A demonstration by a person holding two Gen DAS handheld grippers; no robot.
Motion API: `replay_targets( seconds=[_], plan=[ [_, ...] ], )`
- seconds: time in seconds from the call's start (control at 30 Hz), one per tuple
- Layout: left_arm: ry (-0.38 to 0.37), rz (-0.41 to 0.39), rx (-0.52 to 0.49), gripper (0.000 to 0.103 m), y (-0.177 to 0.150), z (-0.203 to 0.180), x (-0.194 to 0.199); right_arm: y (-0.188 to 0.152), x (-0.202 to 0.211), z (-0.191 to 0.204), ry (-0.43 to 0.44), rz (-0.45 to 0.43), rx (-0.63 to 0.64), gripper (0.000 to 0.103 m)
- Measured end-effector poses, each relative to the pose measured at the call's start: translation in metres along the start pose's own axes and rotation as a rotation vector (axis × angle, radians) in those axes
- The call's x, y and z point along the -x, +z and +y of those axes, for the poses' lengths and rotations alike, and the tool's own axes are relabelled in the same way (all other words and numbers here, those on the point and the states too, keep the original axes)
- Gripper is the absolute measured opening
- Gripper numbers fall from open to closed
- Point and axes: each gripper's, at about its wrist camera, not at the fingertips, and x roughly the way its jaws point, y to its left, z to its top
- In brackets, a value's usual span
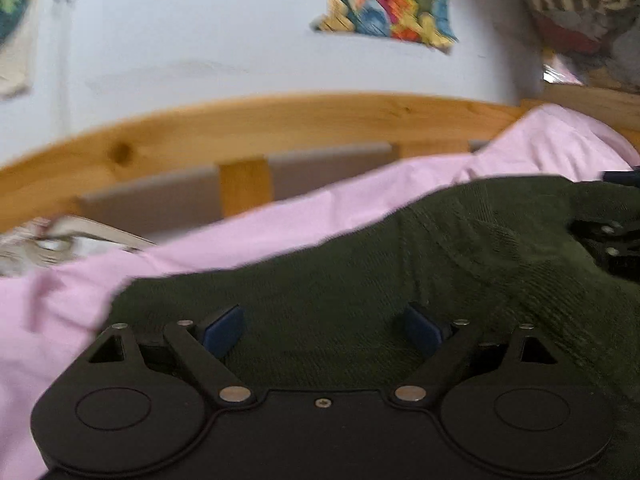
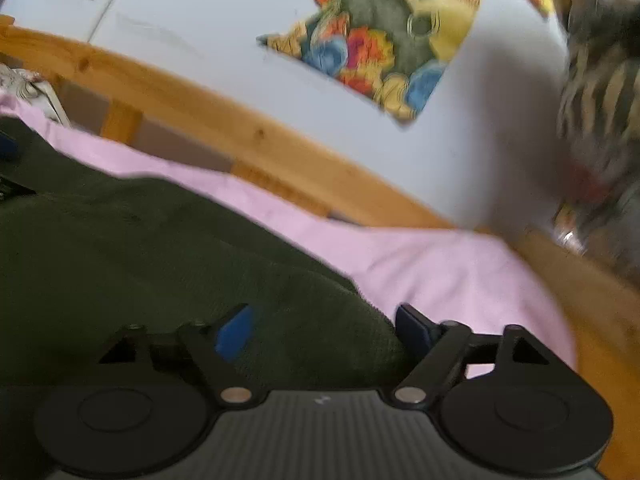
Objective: Fold large clothes
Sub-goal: 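Open both tools and release the shirt, pulling back above it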
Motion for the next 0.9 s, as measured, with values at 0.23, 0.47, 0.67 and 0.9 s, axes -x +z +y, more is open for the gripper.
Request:
replay_targets(
  seconds=[0.23,0.47,0.67,0.9],
  plan=[
    [-0.186,0.021,0.038,0.096,0.0,-0.02,0.062,-0.024,0.031,0.047,0.177,0.071,0.214,0.098],
    [-0.089,0.179,-0.091,0.101,-0.022,-0.054,0.045,-0.027,0.043,0.007,0.231,0.193,-0.013,0.095],
    [-0.064,0.235,0.083,0.101,-0.009,-0.04,0.075,-0.026,0.135,-0.027,0.206,0.138,-0.044,0.102],
    [-0.089,0.223,0.081,0.102,-0.022,-0.04,0.165,-0.047,0.231,-0.011,0.255,0.157,-0.14,0.102]
  ],
)
